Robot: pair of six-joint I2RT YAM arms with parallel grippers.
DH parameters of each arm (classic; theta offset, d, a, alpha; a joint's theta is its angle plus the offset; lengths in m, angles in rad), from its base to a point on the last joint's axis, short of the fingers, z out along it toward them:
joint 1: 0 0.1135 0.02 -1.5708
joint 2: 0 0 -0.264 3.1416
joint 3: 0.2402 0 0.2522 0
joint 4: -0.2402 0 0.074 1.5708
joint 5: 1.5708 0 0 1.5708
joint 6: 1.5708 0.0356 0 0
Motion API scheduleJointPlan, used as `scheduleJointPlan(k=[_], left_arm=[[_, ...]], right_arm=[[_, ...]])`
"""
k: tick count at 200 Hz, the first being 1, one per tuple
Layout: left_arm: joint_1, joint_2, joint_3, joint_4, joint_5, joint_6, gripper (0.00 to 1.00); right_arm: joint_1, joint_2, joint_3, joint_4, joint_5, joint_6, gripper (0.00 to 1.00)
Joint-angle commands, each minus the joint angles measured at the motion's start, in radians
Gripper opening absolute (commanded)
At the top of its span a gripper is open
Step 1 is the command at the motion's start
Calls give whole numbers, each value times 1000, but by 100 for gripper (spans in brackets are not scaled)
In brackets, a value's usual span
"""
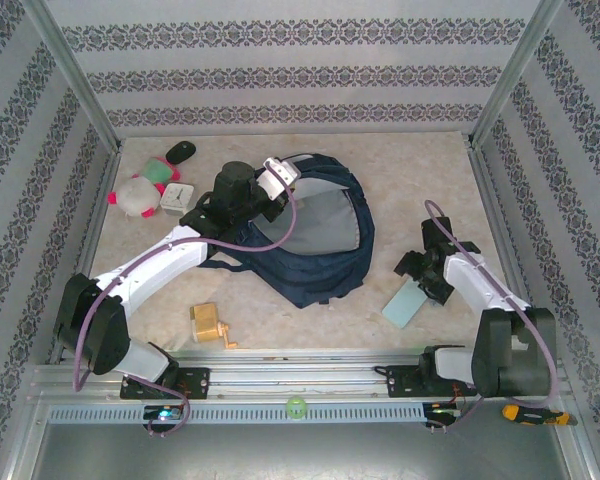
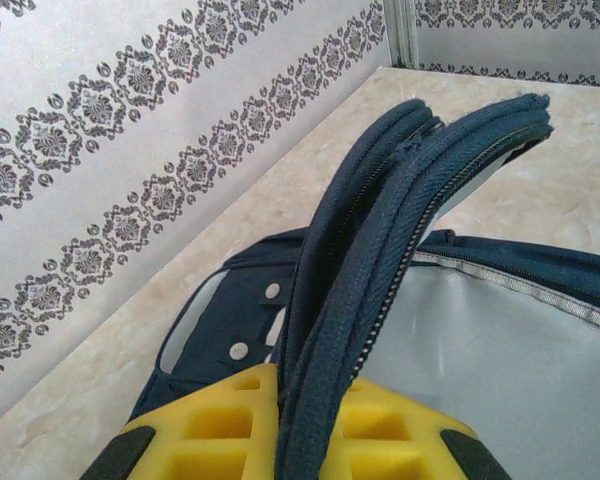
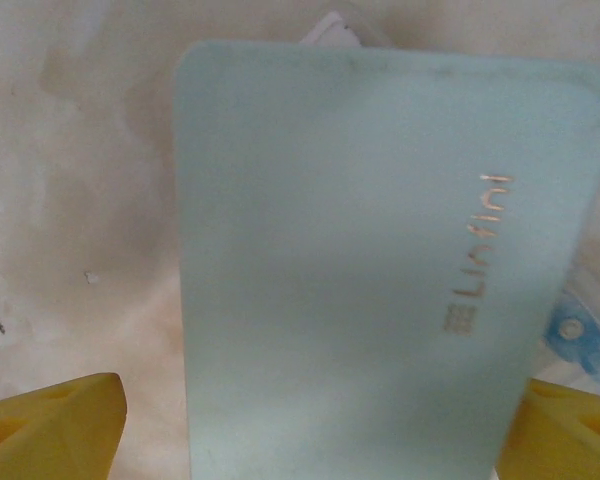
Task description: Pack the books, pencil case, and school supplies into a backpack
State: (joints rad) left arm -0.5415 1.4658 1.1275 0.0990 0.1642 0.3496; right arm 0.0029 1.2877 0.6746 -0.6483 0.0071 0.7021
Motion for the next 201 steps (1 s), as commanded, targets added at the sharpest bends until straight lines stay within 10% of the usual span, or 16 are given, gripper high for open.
scheduleJointPlan(k=[1, 77, 131, 201], left_arm=[[6, -39, 9, 134, 5, -24, 0], [6, -59, 1, 139, 9, -20, 0], [5, -65, -22, 160, 5, -30, 0], [5, -63, -38, 203, 52, -82, 0]], right_arm=[[9, 47, -27, 53, -3, 21, 86], [31, -82, 58, -30, -60, -41, 54], [91, -275, 217, -78, -195, 32, 52], [362, -89, 275, 325, -224, 274, 53]])
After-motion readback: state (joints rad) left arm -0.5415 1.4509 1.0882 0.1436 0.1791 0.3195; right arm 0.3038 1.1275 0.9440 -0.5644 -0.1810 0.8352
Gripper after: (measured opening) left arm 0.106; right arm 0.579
